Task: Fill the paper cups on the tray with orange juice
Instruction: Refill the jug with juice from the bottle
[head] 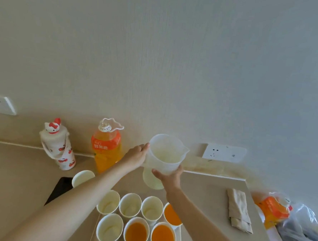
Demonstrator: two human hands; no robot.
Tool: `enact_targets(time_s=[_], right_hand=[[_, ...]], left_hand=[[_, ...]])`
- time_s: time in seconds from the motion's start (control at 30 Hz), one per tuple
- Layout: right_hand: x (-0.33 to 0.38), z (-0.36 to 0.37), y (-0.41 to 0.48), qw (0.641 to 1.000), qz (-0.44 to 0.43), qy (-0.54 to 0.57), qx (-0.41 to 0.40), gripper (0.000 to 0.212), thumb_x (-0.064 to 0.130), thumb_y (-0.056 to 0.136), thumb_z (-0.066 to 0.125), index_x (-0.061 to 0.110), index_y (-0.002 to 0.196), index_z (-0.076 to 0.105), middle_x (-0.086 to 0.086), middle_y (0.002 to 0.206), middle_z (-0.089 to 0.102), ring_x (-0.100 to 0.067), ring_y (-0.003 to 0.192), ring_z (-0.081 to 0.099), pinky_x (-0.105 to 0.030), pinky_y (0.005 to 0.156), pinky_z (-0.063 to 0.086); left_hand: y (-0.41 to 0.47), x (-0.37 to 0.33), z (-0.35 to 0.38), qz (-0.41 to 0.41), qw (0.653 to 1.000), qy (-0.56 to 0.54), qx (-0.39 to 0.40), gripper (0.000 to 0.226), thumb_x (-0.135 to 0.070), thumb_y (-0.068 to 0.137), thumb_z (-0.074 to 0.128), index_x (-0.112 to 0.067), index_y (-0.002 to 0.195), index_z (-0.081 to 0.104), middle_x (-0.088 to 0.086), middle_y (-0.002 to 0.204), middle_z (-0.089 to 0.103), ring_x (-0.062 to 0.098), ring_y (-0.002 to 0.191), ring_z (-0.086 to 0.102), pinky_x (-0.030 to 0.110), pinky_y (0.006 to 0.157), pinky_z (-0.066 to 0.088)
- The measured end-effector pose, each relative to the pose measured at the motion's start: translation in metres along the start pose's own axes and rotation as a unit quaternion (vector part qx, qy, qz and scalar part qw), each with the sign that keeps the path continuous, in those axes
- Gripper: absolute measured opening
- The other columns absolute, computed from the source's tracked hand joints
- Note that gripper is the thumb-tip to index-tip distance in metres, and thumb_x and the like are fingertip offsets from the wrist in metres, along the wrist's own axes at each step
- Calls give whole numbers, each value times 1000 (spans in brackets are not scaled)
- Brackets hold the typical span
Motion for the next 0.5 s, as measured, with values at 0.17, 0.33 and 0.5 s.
enact_targets(time_s=[0.17,0.33,0.5], right_hand=[[-27,-3,18,998,47,-44,27,102,0,61,89,12,139,25,-5,125,46,-24,119,48,-43,106,42],[-46,-13,34,992,67,-68,85,77,-19,71,70,13,130,31,-9,121,49,-28,117,51,-44,99,48],[-59,-21,47,987,86,-95,102,60,-20,78,57,18,120,36,-13,116,51,-21,100,54,-28,74,52]], left_hand=[[8,27,27,-10,999,-42,-34,44,-37,104,27,-14,123,58,8,118,64,26,111,59,33,96,44],[15,50,39,-47,995,-82,-31,44,-32,106,26,-9,130,54,9,128,58,25,125,49,29,99,36],[17,71,45,-89,983,-148,-61,45,-29,106,29,-2,132,53,20,135,52,31,128,46,34,105,33]])
Point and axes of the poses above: each hand's wrist, its own y-axis towards the middle knuckle, its own z-axis out of the palm, x = y × z, the point moved 8 cm from there along y, towards the middle knuckle
